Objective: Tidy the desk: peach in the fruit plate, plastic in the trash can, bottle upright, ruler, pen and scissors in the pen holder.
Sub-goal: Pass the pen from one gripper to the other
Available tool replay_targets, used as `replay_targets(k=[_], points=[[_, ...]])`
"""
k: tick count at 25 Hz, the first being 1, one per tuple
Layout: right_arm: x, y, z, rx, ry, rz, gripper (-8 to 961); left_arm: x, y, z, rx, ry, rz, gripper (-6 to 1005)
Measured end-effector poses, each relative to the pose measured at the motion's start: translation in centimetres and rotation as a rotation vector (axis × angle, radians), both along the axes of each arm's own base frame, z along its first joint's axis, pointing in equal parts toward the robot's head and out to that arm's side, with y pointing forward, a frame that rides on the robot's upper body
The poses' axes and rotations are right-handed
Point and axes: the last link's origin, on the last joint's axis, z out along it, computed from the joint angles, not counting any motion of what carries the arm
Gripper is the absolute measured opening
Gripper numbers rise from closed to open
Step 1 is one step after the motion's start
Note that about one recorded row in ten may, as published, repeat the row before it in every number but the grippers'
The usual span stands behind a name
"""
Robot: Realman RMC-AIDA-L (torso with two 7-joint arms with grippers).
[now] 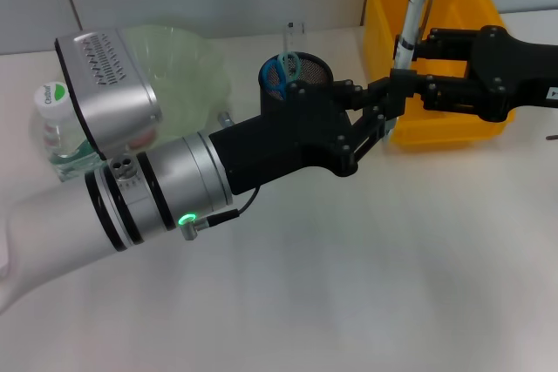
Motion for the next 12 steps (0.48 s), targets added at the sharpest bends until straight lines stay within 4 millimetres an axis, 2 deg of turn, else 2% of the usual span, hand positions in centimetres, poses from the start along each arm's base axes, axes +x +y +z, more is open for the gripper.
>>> replay_targets(k=[2, 5, 10, 12], points=[[-0.04, 0.03, 0.00, 0.000, 0.000, 0.001, 762, 0.02, -0.02, 0.00, -0.001, 0.000, -0.001, 136], [-0.13, 0.08, -0.01, 0.000, 0.000, 0.004, 556, -0.06, 0.00, 0.01, -0.001, 0.002, 0.000, 136], [-0.27, 0.06, -0.24, 0.003, 0.003, 0.013, 349, -0.12, -0.02, -0.03, -0.002, 0.004, 0.000, 137], [-0.30, 0.04, -0.31, 0.003, 0.003, 0.016, 311, -0.09, -0.02, -0.03, -0.003, 0.004, -0.001, 137]])
